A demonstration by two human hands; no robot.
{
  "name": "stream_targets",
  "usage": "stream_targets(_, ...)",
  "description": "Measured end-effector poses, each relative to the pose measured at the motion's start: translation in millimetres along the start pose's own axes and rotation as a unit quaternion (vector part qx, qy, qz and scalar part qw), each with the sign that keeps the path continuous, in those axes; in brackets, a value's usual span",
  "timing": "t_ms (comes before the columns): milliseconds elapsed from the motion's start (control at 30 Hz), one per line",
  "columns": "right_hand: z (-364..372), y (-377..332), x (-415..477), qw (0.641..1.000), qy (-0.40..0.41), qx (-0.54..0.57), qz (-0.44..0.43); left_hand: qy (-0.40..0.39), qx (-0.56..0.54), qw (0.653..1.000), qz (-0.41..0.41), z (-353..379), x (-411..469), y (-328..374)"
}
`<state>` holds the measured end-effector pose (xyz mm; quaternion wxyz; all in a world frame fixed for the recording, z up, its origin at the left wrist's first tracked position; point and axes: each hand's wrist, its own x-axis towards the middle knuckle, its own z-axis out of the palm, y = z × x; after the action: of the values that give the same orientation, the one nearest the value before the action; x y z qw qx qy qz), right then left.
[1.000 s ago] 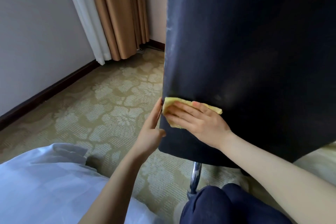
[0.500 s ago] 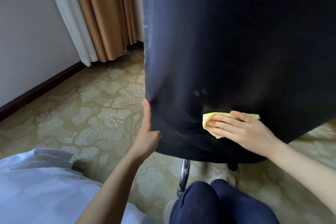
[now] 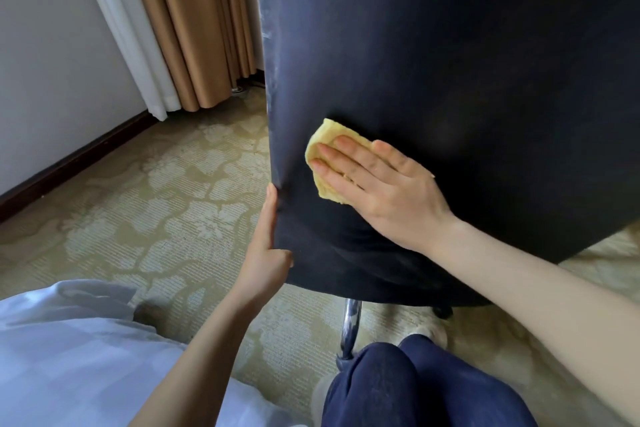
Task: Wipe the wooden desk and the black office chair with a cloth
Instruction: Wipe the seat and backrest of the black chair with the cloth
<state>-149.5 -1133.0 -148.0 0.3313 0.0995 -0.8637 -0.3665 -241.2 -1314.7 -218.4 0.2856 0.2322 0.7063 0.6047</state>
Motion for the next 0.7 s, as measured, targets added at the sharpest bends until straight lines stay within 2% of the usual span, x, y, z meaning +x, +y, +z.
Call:
stream_targets(133,26,-23,-6,0.998,-0.027,0.003,-0.059,0.004,-0.048,0.999,-0.001,-11,4,2)
stream_targets(200,38,-38,-20,0.99,-0.066,-0.018,-0.122,0.009,-0.067,0.998,0.0,-13,4,5)
stream_targets(300,55,-62,-50,0.966,-0.131,-0.062,-0.214,0.008,-0.057,0.998,0.006,-15,7,5)
stream_targets(433,62,-73,-90,0.923,-0.166,-0.126,-0.325,0.001,0.008,1.0,0.02,-16,9,1)
stream_targets(600,45,-45,-114,0.91,-0.229,-0.063,-0.34,-0.007,0.026,0.999,0.018,-16,12,-4)
stream_targets(700,28,-20,-114,0.928,-0.22,-0.058,-0.294,0.0,0.01,1.0,0.011,-16,13,-6)
